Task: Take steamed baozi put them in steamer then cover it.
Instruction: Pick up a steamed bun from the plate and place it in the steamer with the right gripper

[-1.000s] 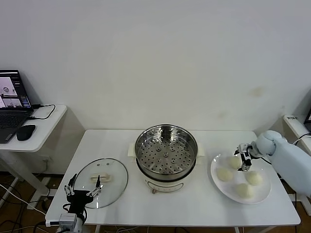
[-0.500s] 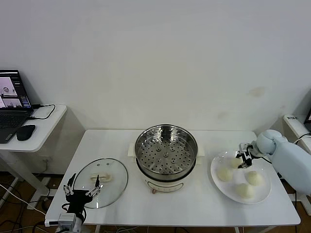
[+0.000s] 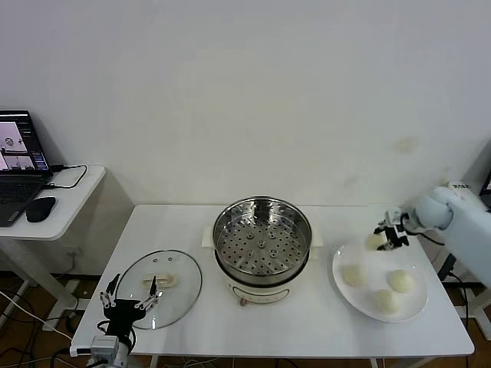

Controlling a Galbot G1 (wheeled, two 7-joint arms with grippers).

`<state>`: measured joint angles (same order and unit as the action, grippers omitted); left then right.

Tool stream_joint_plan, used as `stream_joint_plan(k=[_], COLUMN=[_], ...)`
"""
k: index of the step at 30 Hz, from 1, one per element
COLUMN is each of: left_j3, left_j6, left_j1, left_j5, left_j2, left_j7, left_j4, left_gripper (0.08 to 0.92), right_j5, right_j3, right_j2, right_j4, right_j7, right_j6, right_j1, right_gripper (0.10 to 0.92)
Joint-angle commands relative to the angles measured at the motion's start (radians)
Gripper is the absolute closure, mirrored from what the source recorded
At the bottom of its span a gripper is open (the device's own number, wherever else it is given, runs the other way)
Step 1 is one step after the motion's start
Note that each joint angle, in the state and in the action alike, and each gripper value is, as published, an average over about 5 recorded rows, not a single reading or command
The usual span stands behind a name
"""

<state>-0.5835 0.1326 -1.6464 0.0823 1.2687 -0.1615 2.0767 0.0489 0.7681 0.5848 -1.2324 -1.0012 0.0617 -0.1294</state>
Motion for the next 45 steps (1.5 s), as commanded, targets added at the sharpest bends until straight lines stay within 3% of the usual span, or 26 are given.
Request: stream_joint_plan(k=[1, 11, 17, 29, 45], left_j3=[0.001, 0.005, -0.011, -0.04, -0.045], left_j6=[0.001, 0.003, 0.003, 0.003, 0.004], left_j1=[0.002, 0.02, 0.018, -0.003, -0.004], left_j5=[0.007, 0.021, 0.028, 0.031, 0.034], left_j2=[-0.001, -0.009, -0.013, -0.007, -0.002], left_j7=[0.0, 0.0, 0.0, 0.0, 0.0], left_j4=[-0.001, 0.011, 0.019, 0.047, 0.058], left_gripper=[0.177, 0.177, 0.177, 0.177, 0.177], right_j5=[-0.133, -0.288, -0.292, 0.007, 0.331], right_j3=[0.149, 0.385, 0.461, 0.529, 0.503], right_j2=[-0.047, 0.165, 0.322, 0.539, 0.623], right_j4=[-0.115, -0.191, -0.171, 0.005, 0.167], right_j7=[-0.002, 0.049, 0.091, 0.184, 0.27], right_j6=[0.003, -0.02, -0.118, -0.372, -0.573], right_j1=[-0.215, -0.486, -0.509, -0.366, -0.284], right_gripper=[0.533, 0.531, 0.533, 0.531, 0.515])
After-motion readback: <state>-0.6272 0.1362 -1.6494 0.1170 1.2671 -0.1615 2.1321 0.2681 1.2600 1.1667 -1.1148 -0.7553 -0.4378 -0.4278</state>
